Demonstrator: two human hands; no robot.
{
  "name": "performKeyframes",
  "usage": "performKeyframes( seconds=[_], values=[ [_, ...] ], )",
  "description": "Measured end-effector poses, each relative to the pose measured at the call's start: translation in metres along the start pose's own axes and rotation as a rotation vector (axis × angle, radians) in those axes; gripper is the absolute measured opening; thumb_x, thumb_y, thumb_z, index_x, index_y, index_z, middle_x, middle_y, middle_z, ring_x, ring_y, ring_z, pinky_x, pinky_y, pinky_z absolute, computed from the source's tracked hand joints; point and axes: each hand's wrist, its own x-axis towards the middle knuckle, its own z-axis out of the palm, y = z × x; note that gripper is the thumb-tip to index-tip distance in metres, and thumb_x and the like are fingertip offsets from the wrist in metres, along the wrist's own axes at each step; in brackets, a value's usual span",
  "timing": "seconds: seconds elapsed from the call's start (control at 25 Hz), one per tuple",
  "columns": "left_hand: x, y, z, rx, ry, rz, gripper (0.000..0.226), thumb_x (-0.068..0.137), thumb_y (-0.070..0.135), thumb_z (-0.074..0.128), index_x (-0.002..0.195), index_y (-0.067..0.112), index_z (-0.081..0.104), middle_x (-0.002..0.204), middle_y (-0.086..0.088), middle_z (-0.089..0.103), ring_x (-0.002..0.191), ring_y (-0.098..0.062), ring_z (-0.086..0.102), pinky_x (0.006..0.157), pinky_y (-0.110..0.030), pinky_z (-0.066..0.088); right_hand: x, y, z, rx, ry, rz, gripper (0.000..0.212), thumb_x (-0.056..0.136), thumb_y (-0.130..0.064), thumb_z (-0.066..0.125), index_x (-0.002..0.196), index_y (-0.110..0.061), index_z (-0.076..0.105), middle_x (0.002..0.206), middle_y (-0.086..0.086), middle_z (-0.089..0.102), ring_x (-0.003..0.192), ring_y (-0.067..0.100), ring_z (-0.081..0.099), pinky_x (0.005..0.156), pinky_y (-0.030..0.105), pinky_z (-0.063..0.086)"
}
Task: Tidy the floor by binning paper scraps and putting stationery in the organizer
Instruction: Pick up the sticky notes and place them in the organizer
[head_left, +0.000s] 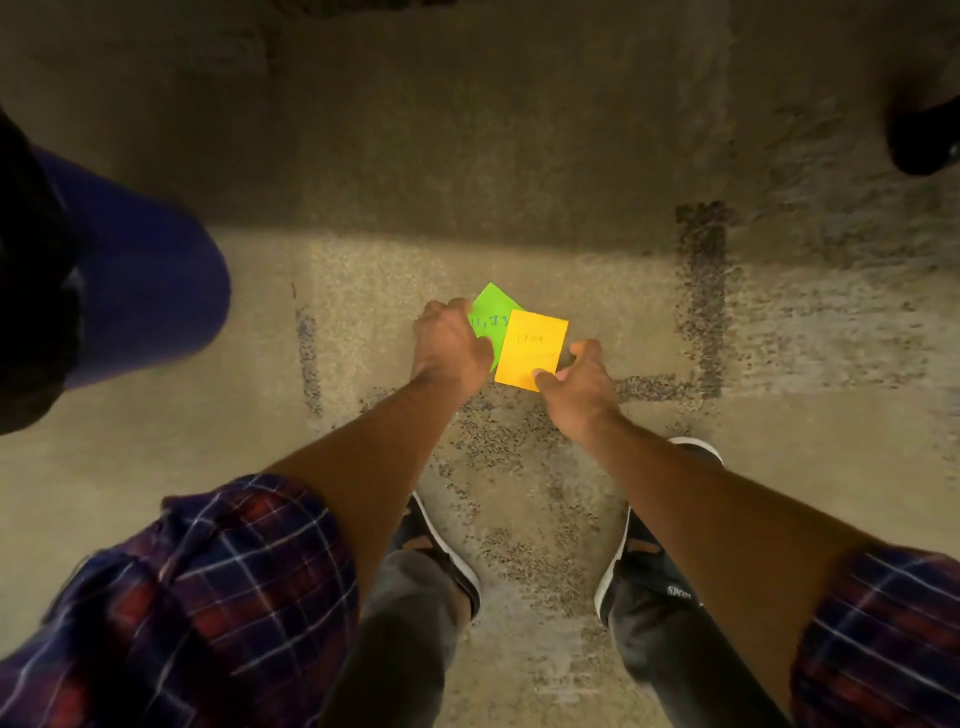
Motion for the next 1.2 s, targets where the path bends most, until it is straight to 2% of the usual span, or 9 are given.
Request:
performKeyframes(
  seconds=[0.12, 0.24, 0.32, 0.52, 0.64, 0.76, 0.92, 1.04, 1.2],
  values=[
    [-0.001, 0.004, 0.005, -0.053, -0.012, -0.030, 0.052, 0.094, 0.017, 0.068, 0.143, 0.009, 0.055, 0.133, -0.019, 0.060, 0.121, -0.032, 0.062, 0.106, -0.041, 0.052, -0.003, -0.006, 0.005, 0.006, -0.030, -0.032, 0.052, 0.095, -0.018, 0.069, 0.137, -0.018, 0.039, 0.087, -0.018, 0.053, 0.082, 0.012, 0.062, 0.055, 0.019, 0.036],
    [-0.002, 0.007, 0.010, -0.131, -0.009, -0.049, 0.051, 0.091, 0.012, 0.068, 0.141, 0.010, 0.058, 0.130, -0.018, 0.065, 0.119, -0.032, 0.062, 0.104, -0.040, 0.053, -0.004, -0.017, 0.010, -0.003, -0.071, -0.092, 0.049, 0.093, -0.014, 0.070, 0.134, -0.022, 0.045, 0.088, -0.019, 0.054, 0.074, 0.000, 0.057, 0.047, 0.014, 0.038],
    [-0.001, 0.011, 0.014, -0.216, 0.005, -0.093, 0.049, 0.091, 0.012, 0.069, 0.138, 0.011, 0.059, 0.129, -0.017, 0.066, 0.118, -0.031, 0.064, 0.102, -0.040, 0.054, -0.004, -0.022, 0.013, 0.009, -0.089, -0.103, 0.047, 0.092, -0.013, 0.070, 0.132, -0.023, 0.047, 0.087, -0.019, 0.055, 0.072, -0.001, 0.058, 0.044, 0.014, 0.039],
    [0.003, 0.013, 0.015, -0.391, 0.009, -0.215, 0.029, 0.097, 0.014, 0.065, 0.124, 0.006, 0.070, 0.120, -0.017, 0.074, 0.110, -0.034, 0.072, 0.096, -0.041, 0.060, -0.004, -0.023, 0.013, 0.118, -0.109, -0.062, 0.048, 0.091, -0.012, 0.070, 0.131, -0.024, 0.047, 0.094, -0.014, 0.060, 0.080, 0.006, 0.063, 0.061, 0.028, 0.049],
    [-0.003, 0.009, 0.015, -0.395, -0.041, -0.231, 0.020, 0.098, 0.012, 0.063, 0.111, 0.001, 0.073, 0.113, -0.020, 0.077, 0.105, -0.037, 0.073, 0.086, -0.035, 0.057, -0.008, -0.022, 0.009, 0.191, -0.159, -0.006, 0.047, 0.093, -0.012, 0.070, 0.133, -0.023, 0.048, 0.103, -0.006, 0.065, 0.089, 0.011, 0.066, 0.075, 0.037, 0.059],
    [-0.020, 0.008, 0.012, -0.500, -0.066, -0.292, 0.016, 0.099, 0.009, 0.066, 0.113, 0.007, 0.073, 0.114, -0.014, 0.076, 0.105, -0.032, 0.073, 0.084, -0.028, 0.054, -0.021, -0.021, 0.001, 0.202, -0.191, 0.006, 0.046, 0.095, -0.015, 0.069, 0.136, -0.021, 0.048, 0.105, -0.005, 0.066, 0.092, 0.015, 0.066, 0.082, 0.040, 0.059],
    [-0.061, 0.010, -0.018, -0.678, -0.072, -0.319, 0.009, 0.097, 0.006, 0.069, 0.105, 0.009, 0.072, 0.107, -0.016, 0.076, 0.092, -0.030, 0.073, 0.091, -0.047, 0.064, -0.054, -0.035, -0.023, 0.170, -0.177, -0.048, 0.038, 0.102, -0.021, 0.061, 0.138, -0.012, 0.054, 0.123, 0.008, 0.071, 0.107, 0.026, 0.068, 0.091, 0.041, 0.056],
    [-0.098, 0.020, -0.059, -0.815, -0.071, -0.351, 0.013, 0.096, 0.004, 0.070, 0.108, 0.005, 0.070, 0.107, -0.022, 0.075, 0.091, -0.036, 0.075, 0.087, -0.062, 0.062, -0.089, -0.057, -0.049, 0.080, -0.171, -0.132, 0.032, 0.104, -0.017, 0.056, 0.133, -0.007, 0.063, 0.123, 0.013, 0.073, 0.108, 0.030, 0.069, 0.093, 0.039, 0.055],
    [-0.148, 0.042, -0.125, -0.956, -0.060, -0.369, 0.011, 0.094, 0.000, 0.071, 0.105, 0.003, 0.069, 0.109, -0.023, 0.076, 0.094, -0.041, 0.076, 0.088, -0.064, 0.062, -0.146, -0.102, -0.086, 0.024, -0.140, -0.232, 0.026, 0.103, -0.015, 0.054, 0.123, -0.008, 0.069, 0.113, 0.014, 0.076, 0.100, 0.031, 0.069, 0.077, 0.032, 0.048]
  ],
)
